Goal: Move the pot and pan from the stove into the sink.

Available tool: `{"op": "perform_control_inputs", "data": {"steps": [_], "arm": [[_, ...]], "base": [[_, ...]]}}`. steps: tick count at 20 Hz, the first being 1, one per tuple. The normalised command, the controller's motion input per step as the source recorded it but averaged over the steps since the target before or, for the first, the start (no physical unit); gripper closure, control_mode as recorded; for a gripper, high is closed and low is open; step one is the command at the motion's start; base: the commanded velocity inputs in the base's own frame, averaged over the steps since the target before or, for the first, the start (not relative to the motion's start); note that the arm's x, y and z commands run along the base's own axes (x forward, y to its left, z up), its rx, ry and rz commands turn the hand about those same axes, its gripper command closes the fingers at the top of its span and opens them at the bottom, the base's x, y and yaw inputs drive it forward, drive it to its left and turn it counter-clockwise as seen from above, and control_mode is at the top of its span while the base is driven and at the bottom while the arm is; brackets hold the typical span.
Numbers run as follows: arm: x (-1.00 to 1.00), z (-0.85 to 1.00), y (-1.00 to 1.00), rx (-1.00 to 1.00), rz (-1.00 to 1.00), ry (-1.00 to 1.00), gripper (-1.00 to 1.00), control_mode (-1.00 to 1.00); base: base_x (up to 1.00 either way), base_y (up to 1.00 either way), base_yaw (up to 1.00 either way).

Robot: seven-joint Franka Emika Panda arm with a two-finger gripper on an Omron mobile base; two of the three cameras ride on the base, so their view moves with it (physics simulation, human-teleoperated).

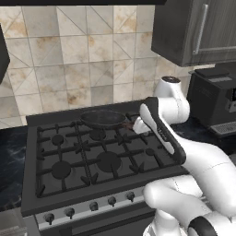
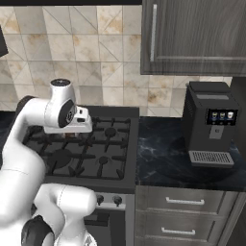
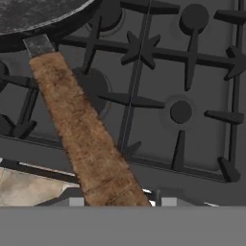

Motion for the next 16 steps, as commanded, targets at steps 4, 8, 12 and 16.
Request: {"op": "perform_control_inputs", "data": {"steps": [4,8,12,16], "arm": [[-1.00,0.33,-0.14,0.00,0.09,-0.03,1.00,-1.00],[-1.00,0.35,-0.17,0.00,0.11,-0.03,1.00,-1.00],[-0.99,0.28,-0.17,0.00,0.12,-0.06,1.00,-1.00],[-0.90,0.07,-0.13,0.00,0.12,-0.15,1.00,-1.00]], "base": [[0.00,0.00,0.00],[0.00,0.00,0.00],[0.00,0.00,0.00],[0.00,0.00,0.00]]}}
